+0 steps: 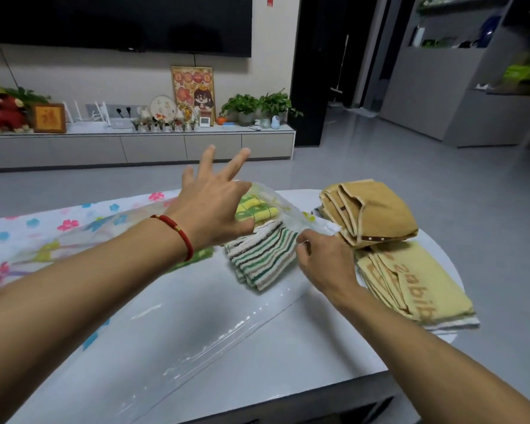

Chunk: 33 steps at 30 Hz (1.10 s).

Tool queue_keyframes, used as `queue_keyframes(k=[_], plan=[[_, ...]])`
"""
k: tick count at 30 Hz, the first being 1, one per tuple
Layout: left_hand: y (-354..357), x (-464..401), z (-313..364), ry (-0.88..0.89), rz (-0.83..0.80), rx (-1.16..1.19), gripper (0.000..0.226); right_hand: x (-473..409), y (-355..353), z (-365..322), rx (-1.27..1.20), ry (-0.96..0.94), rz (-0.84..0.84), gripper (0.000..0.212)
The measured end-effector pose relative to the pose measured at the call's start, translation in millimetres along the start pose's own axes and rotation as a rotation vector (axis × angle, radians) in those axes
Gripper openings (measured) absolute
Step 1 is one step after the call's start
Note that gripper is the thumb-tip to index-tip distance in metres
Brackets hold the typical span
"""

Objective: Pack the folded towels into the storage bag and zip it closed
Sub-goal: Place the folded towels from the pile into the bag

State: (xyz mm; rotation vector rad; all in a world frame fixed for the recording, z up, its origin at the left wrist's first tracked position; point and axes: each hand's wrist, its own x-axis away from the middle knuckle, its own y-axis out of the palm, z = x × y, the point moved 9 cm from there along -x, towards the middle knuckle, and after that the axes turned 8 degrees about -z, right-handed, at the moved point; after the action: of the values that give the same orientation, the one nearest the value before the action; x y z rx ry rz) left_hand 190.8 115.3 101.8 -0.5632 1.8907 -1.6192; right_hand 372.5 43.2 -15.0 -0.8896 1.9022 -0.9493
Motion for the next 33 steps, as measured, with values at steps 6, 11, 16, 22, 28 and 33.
queue_keyframes(k=[6, 11, 16, 22, 28, 33], plan=[[14, -25, 19, 0.02, 0.0, -0.065, 0.06, -31, -79, 96, -0.067, 0.186, 0.27, 0.021], [11, -38, 17, -0.025, 0.016, -0.019, 0.062, -87, -73, 168, 0.081, 0.438, 0.051, 0.044], [8, -50, 18, -0.029, 0.01, -0.033, 0.066, -107, -51, 208, -0.019, 0.654, -0.109, 0.044], [22, -50, 18, -0.051, -0.024, 0.018, 0.065, -116, -60, 222, -0.095, 0.714, -0.082, 0.05], [26, -45, 11, -0.08, -0.058, 0.013, 0.069, -113, -70, 209, -0.415, 0.762, -0.328, 0.071], [32, -44, 7, -0.142, -0.133, 0.098, 0.086, -87, -111, 173, -0.435, 0.567, -0.289, 0.052]])
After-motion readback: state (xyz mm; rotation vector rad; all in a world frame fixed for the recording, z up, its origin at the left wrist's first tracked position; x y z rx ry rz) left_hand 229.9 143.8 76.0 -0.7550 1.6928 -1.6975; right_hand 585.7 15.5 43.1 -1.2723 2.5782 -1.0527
